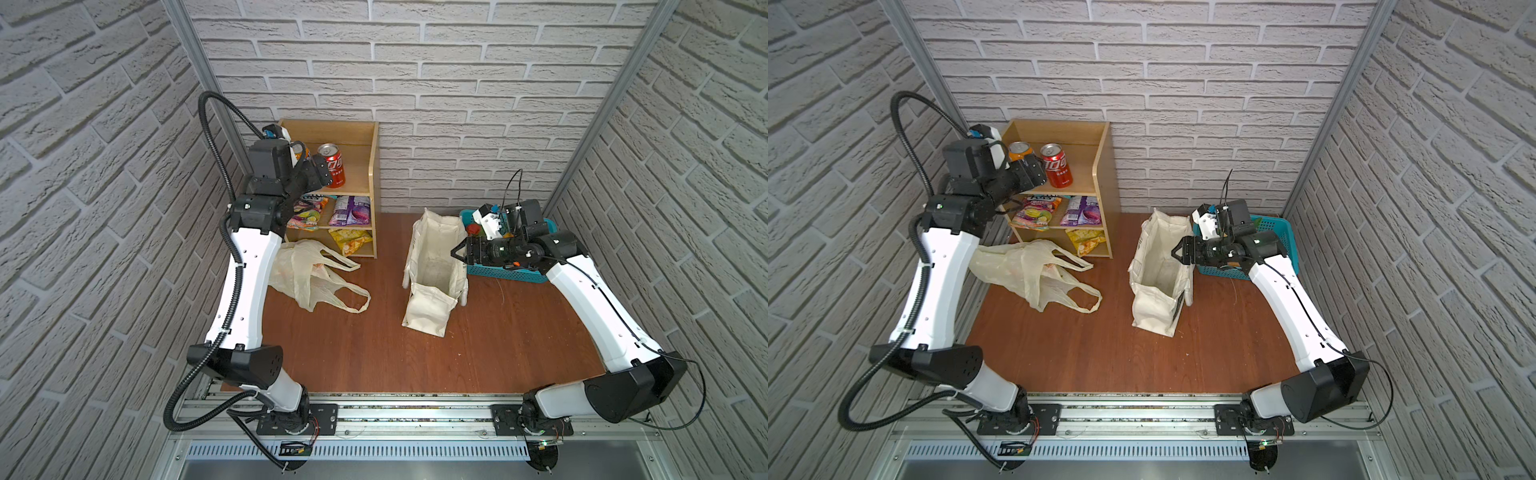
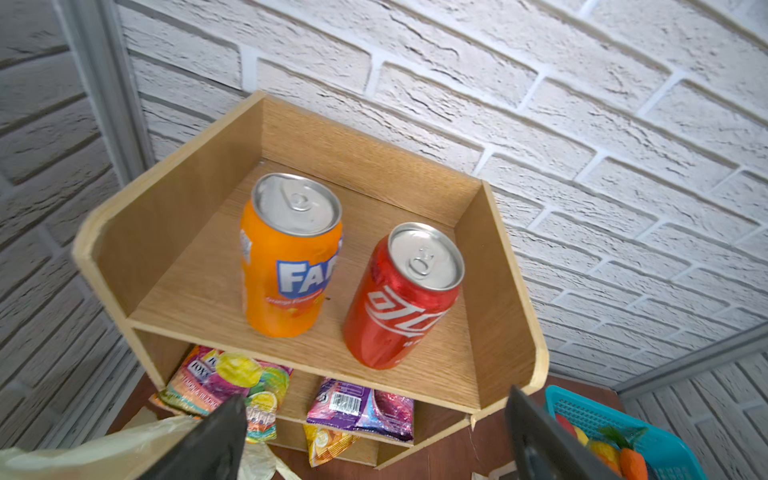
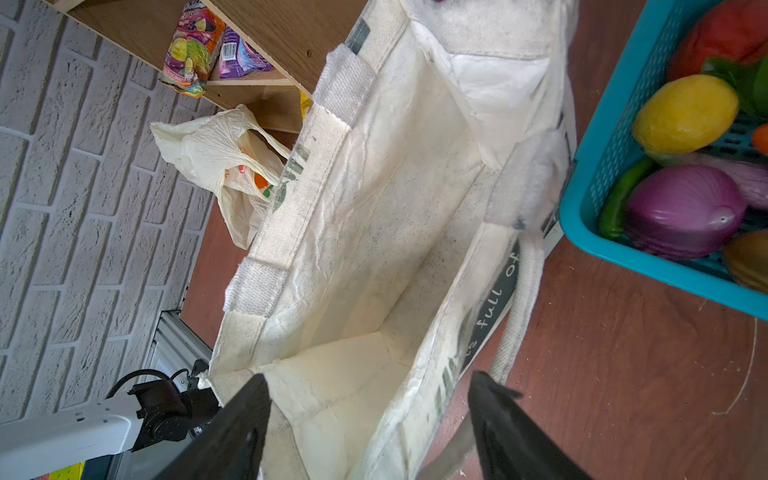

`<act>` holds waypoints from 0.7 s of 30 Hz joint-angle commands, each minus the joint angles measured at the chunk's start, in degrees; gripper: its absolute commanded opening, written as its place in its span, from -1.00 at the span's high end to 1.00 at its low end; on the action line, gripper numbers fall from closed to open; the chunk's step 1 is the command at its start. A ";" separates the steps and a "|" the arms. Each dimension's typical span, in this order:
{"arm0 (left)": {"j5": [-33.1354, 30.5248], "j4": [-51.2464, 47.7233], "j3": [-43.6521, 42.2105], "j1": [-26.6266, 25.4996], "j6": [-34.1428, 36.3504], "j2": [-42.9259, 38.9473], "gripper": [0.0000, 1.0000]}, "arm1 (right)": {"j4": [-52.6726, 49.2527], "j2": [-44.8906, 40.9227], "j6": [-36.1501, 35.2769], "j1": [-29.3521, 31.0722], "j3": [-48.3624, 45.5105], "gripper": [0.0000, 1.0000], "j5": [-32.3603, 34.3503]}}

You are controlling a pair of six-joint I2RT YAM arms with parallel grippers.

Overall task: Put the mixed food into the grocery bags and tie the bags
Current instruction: 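Reach the left gripper to the Fanta can while the right holds the tote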

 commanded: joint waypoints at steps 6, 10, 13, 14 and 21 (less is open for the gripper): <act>-0.16 2.51 -0.81 1.13 2.15 -0.93 -0.85 | 1.01 -4.21 2.00 -0.34 0.04 -0.53 2.24; -2.31 5.66 -5.45 4.49 -0.03 -4.13 -0.81 | 0.31 -4.57 1.98 -0.42 0.39 -0.54 2.86; -1.70 6.96 -7.22 7.26 -0.57 -4.87 -0.79 | 0.13 -4.99 1.69 -0.52 0.10 -0.53 3.69; -1.41 6.93 -7.16 8.00 -0.49 -4.47 -0.79 | 0.14 -4.98 1.69 -0.52 0.04 -0.54 3.87; 1.80 8.74 -6.02 9.51 0.87 -0.20 -0.76 | -0.75 -4.97 1.07 -0.67 0.28 -0.53 3.88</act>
